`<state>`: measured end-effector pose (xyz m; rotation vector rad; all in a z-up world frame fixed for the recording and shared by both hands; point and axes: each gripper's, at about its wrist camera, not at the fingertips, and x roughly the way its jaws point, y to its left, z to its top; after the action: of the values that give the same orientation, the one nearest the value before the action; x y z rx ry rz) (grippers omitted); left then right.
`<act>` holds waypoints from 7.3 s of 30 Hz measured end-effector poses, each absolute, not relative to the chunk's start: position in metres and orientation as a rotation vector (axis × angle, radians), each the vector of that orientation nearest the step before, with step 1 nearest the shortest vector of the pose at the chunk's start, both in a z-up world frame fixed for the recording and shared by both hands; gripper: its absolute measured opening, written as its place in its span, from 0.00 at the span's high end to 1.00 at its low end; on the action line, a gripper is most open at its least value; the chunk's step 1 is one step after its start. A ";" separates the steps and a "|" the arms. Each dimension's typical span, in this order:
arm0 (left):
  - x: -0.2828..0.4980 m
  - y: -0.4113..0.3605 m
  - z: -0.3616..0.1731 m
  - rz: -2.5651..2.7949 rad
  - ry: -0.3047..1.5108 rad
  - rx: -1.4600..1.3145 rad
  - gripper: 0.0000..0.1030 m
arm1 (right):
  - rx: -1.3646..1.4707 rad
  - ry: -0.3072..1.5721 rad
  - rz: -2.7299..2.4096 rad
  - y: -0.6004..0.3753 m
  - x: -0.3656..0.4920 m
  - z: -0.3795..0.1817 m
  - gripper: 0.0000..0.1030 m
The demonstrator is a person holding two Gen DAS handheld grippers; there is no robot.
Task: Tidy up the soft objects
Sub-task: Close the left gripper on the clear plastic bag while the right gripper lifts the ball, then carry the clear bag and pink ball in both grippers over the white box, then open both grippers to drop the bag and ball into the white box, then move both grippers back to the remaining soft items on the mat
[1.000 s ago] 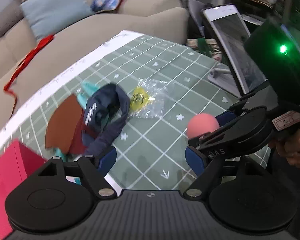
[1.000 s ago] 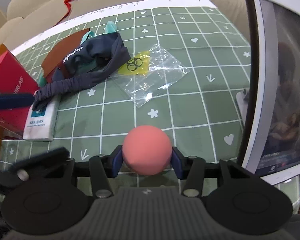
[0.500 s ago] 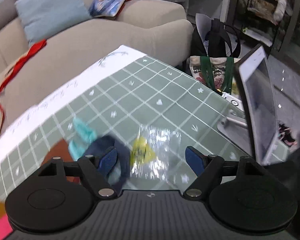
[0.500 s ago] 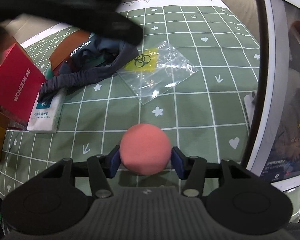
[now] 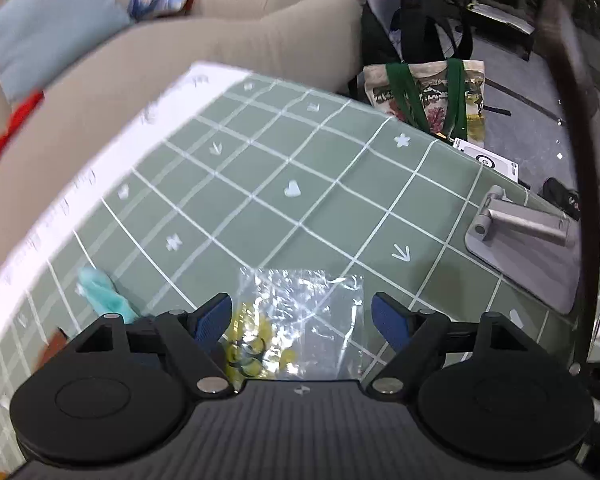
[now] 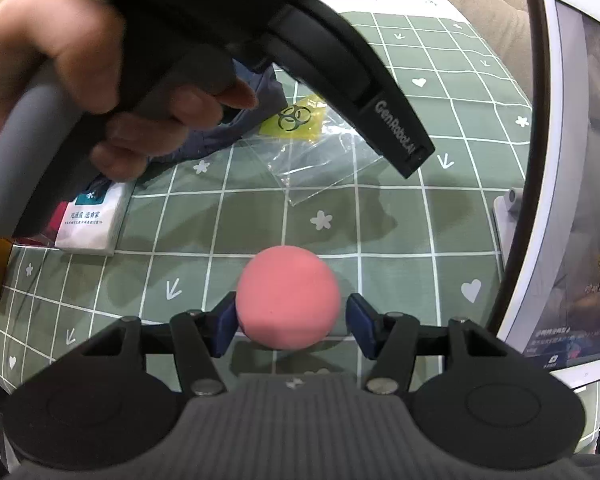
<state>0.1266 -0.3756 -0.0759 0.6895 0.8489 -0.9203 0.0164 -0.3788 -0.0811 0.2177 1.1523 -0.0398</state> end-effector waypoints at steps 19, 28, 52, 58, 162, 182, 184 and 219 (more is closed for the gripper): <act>0.148 -0.364 -0.099 -0.959 0.991 0.585 0.20 | 0.218 1.152 -0.028 -0.380 0.017 -0.084 0.38; 0.135 -0.356 -0.093 -1.021 0.931 0.582 0.91 | 0.220 1.145 -0.035 -0.382 0.015 -0.083 0.38; 0.122 -0.307 -0.036 -0.708 0.954 0.301 0.99 | 0.423 1.079 -0.064 -0.425 -0.002 -0.078 0.65; 0.105 -0.280 -0.014 -0.686 0.878 0.315 0.99 | 0.369 1.072 -0.069 -0.413 -0.005 -0.073 0.65; 0.275 0.100 -0.043 -0.141 1.156 -0.012 0.72 | -0.388 0.872 0.357 -0.006 0.198 0.016 0.32; 0.270 0.097 -0.009 -0.178 1.138 -0.335 0.07 | -0.239 0.800 0.352 -0.071 0.160 0.056 0.31; 0.270 0.100 -0.006 -0.174 1.151 -0.374 0.07 | -0.212 0.789 0.328 -0.080 0.160 0.060 0.31; 0.206 -0.148 0.064 -0.728 1.068 -0.004 0.07 | 0.199 0.998 -0.142 -0.344 0.139 -0.039 0.27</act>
<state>0.2058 -0.1476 0.0637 -0.0043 1.0682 -0.7285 0.1389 -0.3440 -0.0389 0.1993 0.9980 -0.1420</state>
